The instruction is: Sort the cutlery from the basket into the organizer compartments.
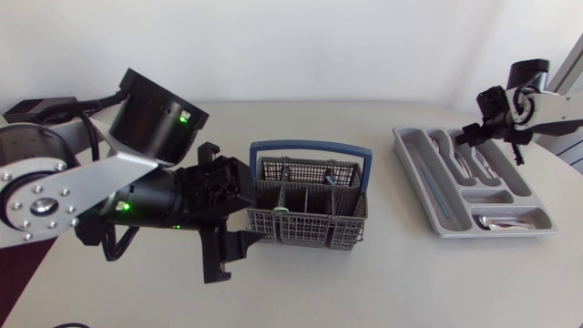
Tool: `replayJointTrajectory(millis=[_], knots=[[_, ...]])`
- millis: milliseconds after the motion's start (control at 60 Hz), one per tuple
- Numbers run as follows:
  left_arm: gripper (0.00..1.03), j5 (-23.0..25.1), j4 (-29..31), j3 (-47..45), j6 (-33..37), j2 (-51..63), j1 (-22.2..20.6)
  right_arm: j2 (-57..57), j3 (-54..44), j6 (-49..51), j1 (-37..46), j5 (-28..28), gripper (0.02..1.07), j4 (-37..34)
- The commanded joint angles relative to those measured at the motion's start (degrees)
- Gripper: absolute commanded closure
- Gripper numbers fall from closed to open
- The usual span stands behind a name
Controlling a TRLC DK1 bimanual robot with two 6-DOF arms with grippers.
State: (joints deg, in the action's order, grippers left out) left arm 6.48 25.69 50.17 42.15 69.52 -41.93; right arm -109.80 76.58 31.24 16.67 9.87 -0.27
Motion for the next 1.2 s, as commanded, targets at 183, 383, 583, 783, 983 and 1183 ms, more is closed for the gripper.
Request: replayJointTrajectory(millis=[183, 383, 583, 783, 983, 1183], knots=[[0.29, -4.9, -5.83, -2.27, 7.77, 2.38, -3.16, 19.53, -18.57, -0.83, 0.91, -13.47, 0.34, -0.17], [0.3, -4.99, -3.63, 2.3, 12.52, 7.65, -2.63, 33.51, -32.54, 2.94, -0.49, -23.4, 0.32, -0.17], [0.35, -4.81, -0.47, 7.22, 15.42, 11.52, -1.4, 48.54, -44.41, 6.9, -5.42, -30.96, 0.32, -4.3], [0.39, -4.81, 2.87, 11.18, 16.91, 14.16, -1.31, 62.34, -51.0, 8.04, -16.14, -32.72, 0.32, -12.73], [0.47, -4.72, 3.84, 13.28, 18.67, 16.62, 0.01, 68.58, -53.28, 4.7, -26.33, -30.26, 0.32, -16.43], [0.53, -4.81, 4.1, 14.08, 19.28, 18.11, 0.8, 69.54, -54.43, 2.15, -33.45, -28.68, 0.32, -16.6]])
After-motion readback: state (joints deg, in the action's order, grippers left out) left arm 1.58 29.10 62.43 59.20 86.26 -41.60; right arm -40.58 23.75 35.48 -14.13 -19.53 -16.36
